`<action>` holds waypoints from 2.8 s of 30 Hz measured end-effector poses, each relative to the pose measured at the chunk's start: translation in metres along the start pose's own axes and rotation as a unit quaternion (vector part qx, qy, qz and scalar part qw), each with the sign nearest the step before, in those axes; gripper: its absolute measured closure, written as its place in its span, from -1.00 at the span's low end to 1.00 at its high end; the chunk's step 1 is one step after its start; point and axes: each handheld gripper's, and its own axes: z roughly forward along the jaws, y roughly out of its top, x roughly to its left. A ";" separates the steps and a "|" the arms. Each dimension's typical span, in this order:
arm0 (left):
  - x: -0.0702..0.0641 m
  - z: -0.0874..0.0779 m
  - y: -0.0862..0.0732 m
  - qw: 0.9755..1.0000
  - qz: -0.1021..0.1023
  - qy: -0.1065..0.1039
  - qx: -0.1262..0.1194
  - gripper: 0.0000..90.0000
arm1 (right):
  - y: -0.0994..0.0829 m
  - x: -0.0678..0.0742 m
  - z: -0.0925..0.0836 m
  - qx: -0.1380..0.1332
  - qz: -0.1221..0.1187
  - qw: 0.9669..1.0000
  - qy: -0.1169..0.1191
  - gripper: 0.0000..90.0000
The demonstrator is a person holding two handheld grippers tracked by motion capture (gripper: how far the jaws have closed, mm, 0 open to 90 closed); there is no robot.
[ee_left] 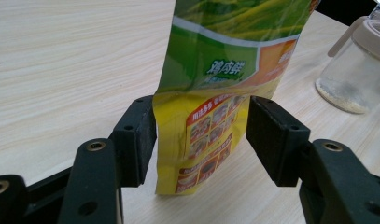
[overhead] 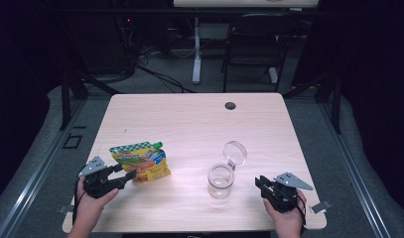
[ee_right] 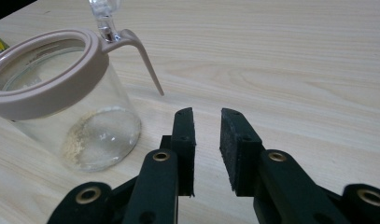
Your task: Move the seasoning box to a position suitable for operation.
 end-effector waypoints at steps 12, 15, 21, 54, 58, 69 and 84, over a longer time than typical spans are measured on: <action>0.002 0.003 -0.001 1.000 -0.015 -0.011 0.001 0.35 | -0.004 -0.003 -0.005 -0.003 0.014 1.000 -0.002 0.67; 0.000 0.000 -0.002 1.000 -0.014 -0.015 0.002 0.43 | -0.002 -0.003 -0.004 -0.004 0.014 1.000 0.001 0.67; -0.005 -0.005 -0.005 1.000 -0.011 -0.017 0.006 0.52 | 0.001 -0.002 0.000 -0.005 0.010 1.000 0.006 0.67; -0.024 -0.006 -0.003 0.998 -0.038 -0.055 0.018 0.57 | 0.004 0.001 0.005 -0.002 0.014 1.000 0.015 0.66; -0.023 -0.003 -0.002 0.998 -0.039 -0.055 0.019 0.46 | 0.002 0.000 0.004 -0.003 0.016 1.000 0.012 0.66; -0.013 0.015 -0.001 0.994 -0.061 -0.091 0.028 0.39 | -0.004 -0.005 -0.007 -0.005 0.025 1.000 0.000 0.65; -0.010 0.041 -0.005 0.992 -0.053 -0.101 0.051 0.13 | -0.010 -0.009 -0.016 -0.007 0.033 0.999 -0.009 0.64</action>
